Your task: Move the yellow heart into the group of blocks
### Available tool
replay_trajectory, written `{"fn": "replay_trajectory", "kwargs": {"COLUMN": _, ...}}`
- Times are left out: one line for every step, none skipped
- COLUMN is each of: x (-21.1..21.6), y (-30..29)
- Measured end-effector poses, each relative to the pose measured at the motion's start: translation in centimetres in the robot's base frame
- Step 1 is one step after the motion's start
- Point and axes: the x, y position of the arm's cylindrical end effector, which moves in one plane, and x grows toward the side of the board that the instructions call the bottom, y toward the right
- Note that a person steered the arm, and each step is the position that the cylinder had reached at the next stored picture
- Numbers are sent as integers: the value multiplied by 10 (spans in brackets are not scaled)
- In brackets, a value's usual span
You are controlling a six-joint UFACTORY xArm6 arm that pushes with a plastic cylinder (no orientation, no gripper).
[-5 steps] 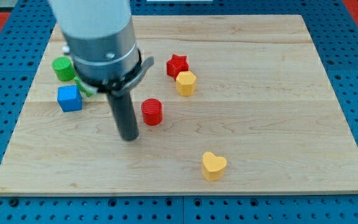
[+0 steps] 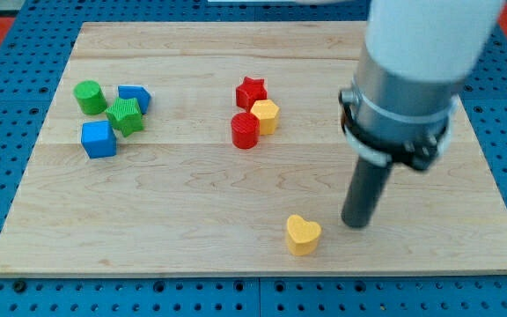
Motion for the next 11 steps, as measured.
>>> {"fn": "replay_trajectory", "kwargs": {"x": 37, "y": -67}}
{"fn": "replay_trajectory", "kwargs": {"x": -8, "y": -108}}
{"fn": "replay_trajectory", "kwargs": {"x": -39, "y": -83}}
{"fn": "replay_trajectory", "kwargs": {"x": 12, "y": -111}}
{"fn": "replay_trajectory", "kwargs": {"x": 39, "y": -67}}
{"fn": "replay_trajectory", "kwargs": {"x": 10, "y": -18}}
{"fn": "replay_trajectory", "kwargs": {"x": -41, "y": -75}}
{"fn": "replay_trajectory", "kwargs": {"x": -43, "y": -53}}
{"fn": "replay_trajectory", "kwargs": {"x": -8, "y": 39}}
{"fn": "replay_trajectory", "kwargs": {"x": 40, "y": 8}}
{"fn": "replay_trajectory", "kwargs": {"x": -5, "y": -51}}
